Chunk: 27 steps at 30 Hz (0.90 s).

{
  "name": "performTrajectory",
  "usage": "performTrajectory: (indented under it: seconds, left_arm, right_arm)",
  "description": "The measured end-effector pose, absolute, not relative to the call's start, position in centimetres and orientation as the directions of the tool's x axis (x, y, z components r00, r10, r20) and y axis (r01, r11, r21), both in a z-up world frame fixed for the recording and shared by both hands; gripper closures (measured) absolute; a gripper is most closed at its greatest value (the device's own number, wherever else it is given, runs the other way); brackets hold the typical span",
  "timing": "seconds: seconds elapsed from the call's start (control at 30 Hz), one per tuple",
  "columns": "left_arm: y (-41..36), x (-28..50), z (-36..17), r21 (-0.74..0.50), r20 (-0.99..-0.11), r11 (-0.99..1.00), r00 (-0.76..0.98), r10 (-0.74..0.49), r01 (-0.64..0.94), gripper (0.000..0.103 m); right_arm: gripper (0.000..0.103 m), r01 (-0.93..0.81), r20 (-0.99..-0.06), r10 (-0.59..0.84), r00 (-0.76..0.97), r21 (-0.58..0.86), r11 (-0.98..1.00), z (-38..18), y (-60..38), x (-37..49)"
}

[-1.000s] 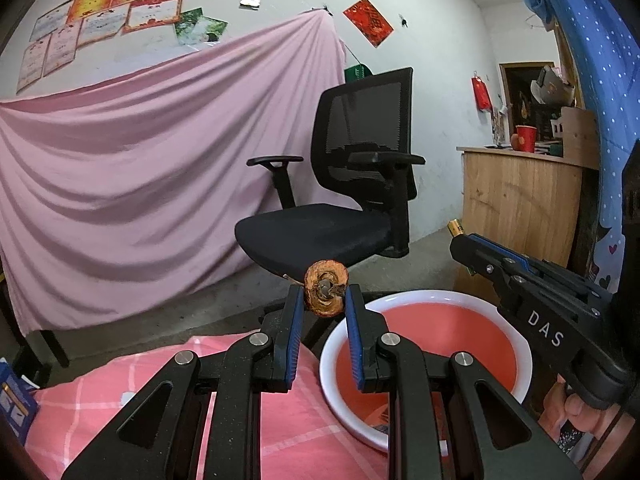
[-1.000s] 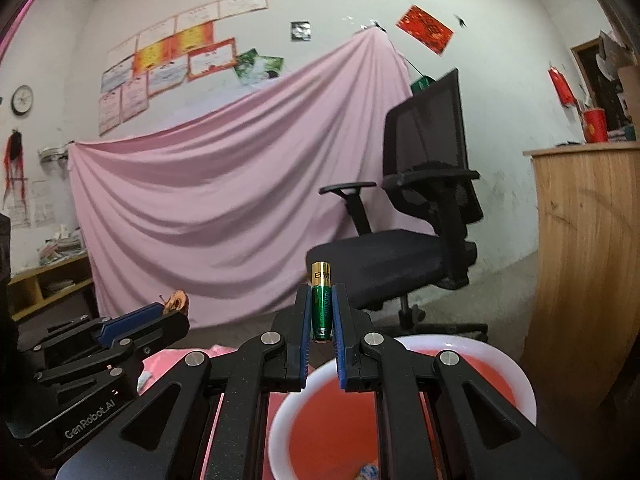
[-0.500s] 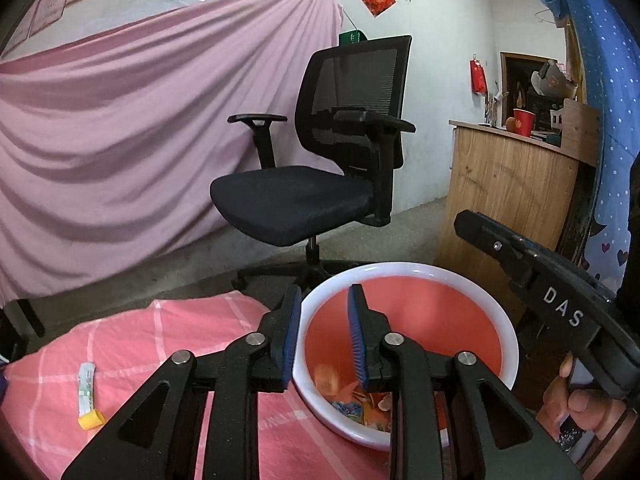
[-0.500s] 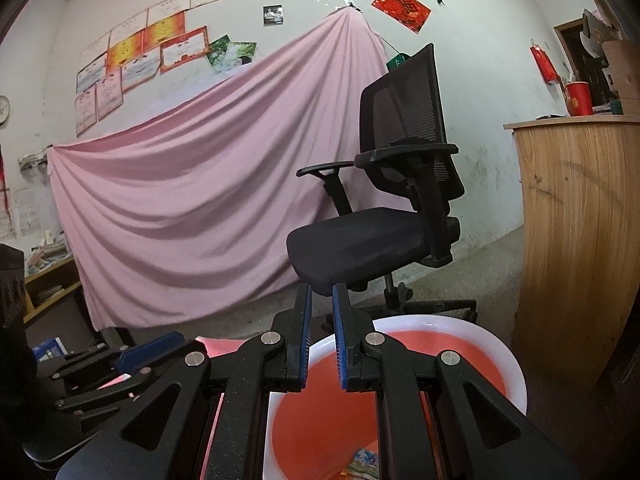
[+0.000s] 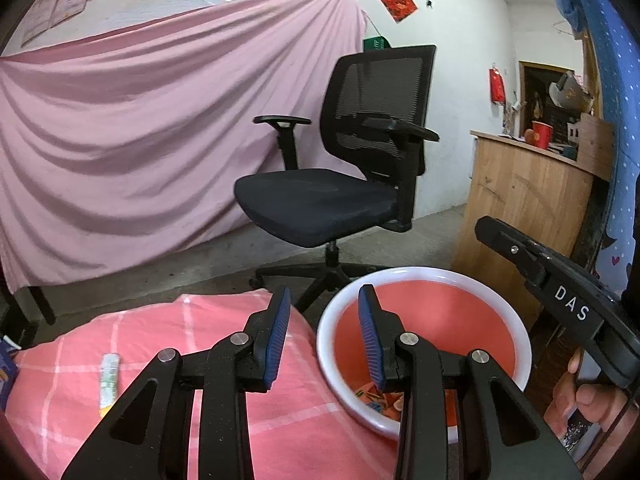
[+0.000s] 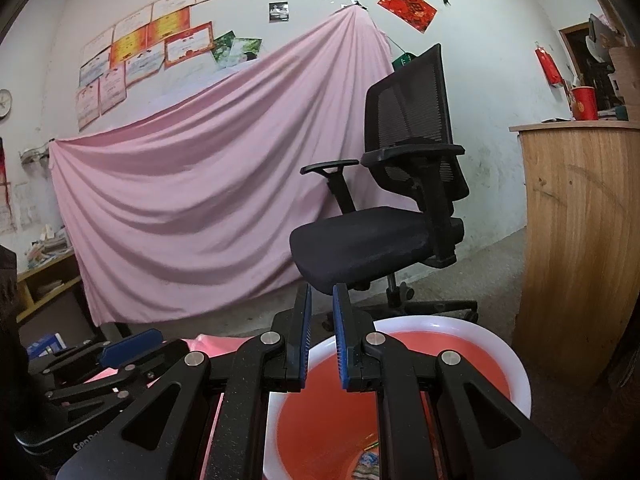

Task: Collect trash
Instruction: 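Move both open tools back over the table toward the remaining trash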

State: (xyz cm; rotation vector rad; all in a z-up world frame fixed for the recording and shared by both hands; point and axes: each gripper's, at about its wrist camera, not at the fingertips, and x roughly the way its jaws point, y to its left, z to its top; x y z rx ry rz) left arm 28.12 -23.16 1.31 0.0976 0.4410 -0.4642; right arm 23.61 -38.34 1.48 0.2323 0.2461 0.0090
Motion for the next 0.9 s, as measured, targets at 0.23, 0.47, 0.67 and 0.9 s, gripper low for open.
performTrajectory:
  seconds: [0.23,0.47,0.67,0.9]
  left_arm:
    - [-19.2,27.8,2.5,-0.025,-0.404,0.932,0.849,-0.341,0.362,0.061]
    - [-13.5,27.0,3.7,-0.061,-0.361,0.971,0.902,-0.236,0.229,0.043]
    - [-7.8,25.4,4.2,-0.097,-0.299,0.988,0.944,-0.141,0.117,0.033]
    - [-2.4,23.4,3.6,-0.114,-0.249,0.993,0.967,-0.046,0.018,0.013]
  right_arm:
    - [0.074,-0.02,-0.213,0.068,0.975,0.221,0.975,2.4,-35.5,24.2]
    - [0.037,-0.072,-0.177,0.111,0.978,0.211,0.975,3.0,-31.5,25.1]
    - [0.013,-0.125,-0.142,0.151,0.978,0.179,0.976,3.3,-28.0,25.3]
    - [0.0,-0.207,-0.082,0.217,0.973,0.116,0.971,3.2,-24.1,24.9]
